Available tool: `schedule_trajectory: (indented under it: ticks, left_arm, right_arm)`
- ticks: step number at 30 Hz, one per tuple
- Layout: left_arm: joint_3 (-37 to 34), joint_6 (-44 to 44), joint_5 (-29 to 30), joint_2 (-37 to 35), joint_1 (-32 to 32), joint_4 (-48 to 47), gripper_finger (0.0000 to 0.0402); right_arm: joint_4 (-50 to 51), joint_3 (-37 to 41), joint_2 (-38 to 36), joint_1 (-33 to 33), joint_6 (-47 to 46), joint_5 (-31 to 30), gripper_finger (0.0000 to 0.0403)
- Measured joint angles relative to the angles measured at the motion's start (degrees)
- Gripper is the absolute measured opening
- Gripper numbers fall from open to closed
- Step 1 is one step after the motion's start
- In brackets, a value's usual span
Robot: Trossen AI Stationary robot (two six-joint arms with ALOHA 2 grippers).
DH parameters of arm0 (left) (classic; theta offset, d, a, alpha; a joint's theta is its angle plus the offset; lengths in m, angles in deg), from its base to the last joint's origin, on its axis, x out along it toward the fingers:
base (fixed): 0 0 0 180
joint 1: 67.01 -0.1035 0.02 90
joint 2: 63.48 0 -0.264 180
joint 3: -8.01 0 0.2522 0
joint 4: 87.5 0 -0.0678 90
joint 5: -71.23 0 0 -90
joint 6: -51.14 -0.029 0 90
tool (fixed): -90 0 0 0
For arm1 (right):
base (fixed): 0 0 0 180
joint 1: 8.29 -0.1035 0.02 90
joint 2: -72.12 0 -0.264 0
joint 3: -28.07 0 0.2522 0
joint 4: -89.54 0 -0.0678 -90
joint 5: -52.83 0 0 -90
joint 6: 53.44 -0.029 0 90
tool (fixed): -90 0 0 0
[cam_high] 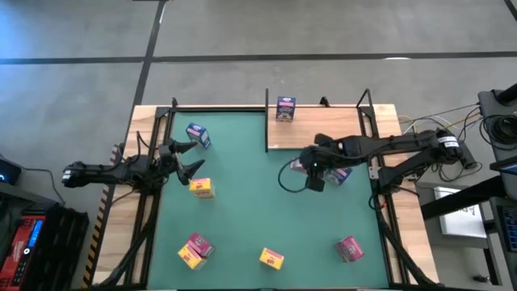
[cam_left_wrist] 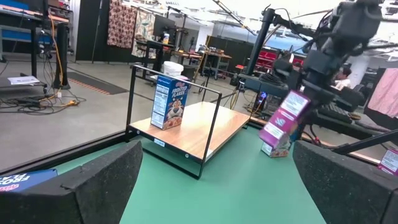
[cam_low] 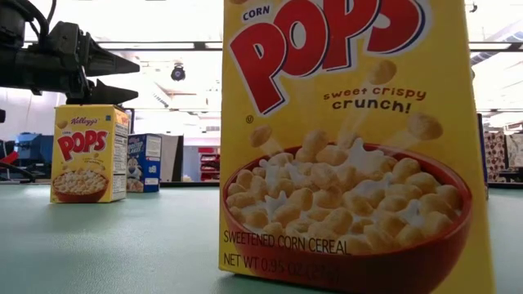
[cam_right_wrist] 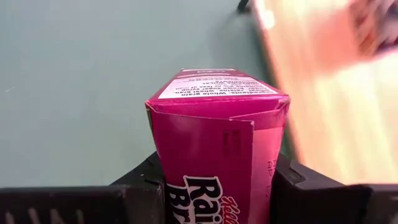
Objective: Stack cereal on shelf
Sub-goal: Put the middle right pink cereal box on the shelf
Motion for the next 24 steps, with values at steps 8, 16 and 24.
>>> schedule_trajectory:
  ticks: [8,16,24]
  left_arm:
    - [-0.02,0.02,0.01,-0.01,0.01,0.0,0.04]
    - [-0.01,0.01,0.0,0.01,0.0,0.0,0.04]
    - [0.0,0.01,0.01,0.0,0.02,0.0,0.04]
  right_arm:
    - [-2.51,-2.42,0.0,7.95,16.89,0.05,0.0139]
    - [-3.63,-2.56,0.0,15.92,26.55,0.44,0.0139]
    - [-4.99,-2.11,0.0,17.85,28.47,0.47,0.0139]
